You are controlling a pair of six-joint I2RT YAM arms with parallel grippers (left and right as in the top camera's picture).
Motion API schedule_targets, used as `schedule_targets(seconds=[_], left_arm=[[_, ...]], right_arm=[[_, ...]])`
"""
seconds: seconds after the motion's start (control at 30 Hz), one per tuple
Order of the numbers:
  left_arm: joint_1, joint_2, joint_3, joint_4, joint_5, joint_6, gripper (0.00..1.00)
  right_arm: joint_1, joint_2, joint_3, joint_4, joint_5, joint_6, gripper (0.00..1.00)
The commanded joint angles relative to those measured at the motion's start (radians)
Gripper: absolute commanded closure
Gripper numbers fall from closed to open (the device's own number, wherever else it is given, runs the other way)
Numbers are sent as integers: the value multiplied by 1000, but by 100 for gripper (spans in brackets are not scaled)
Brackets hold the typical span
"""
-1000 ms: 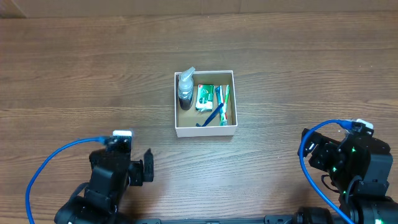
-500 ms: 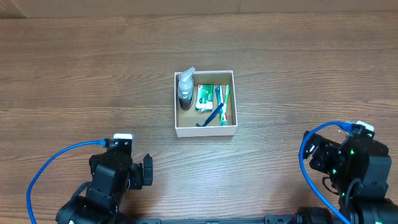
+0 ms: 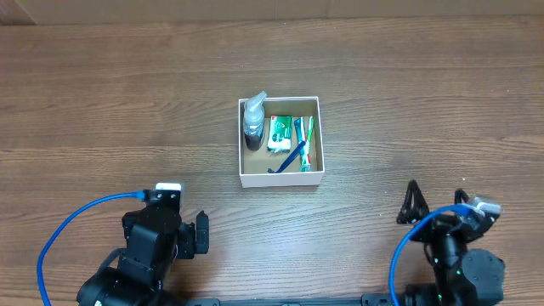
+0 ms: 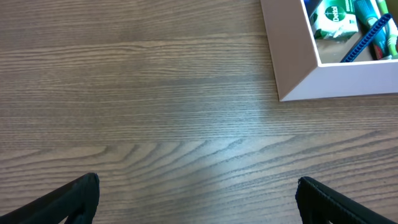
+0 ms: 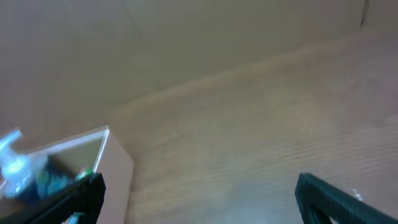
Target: Pack container
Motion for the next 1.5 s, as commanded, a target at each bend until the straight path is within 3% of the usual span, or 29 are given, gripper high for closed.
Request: schedule_targets(seconds=[0.0,0.1,0.13,0.2,0.97,1.17,1.3,1.37,1.47], left_arm=[[-1,4,-6,3,-13,-10,0],[-1,4,-6,3,-13,-10,0],[-1,4,-6,3,-13,-10,0],[-1,4,-6,3,-13,-10,0],[0,3,-6,0,-14,-10,0],[157,-96,-19,-22,10,-9,0],[196,-261,-217,197,10,44,0],[206,-329,-355,392,10,60,0],[217,-399,-527,775,17,174,0]], right_arm=[[12,-12,-115,233,-1,-82,0],[18,-12,-253,557,0,-248,0],[18,-12,-274,577,0,-266,0],[18,-12,-343,507,-10,-260,0],[19,-12,-342,509,-69,-261,0],[19,-12,-342,509,-69,-261,0],[19,-12,-342,509,-69,-261,0],[19,-12,-342,509,-69,-261,0],[19,-12,-342,509,-69,-261,0]])
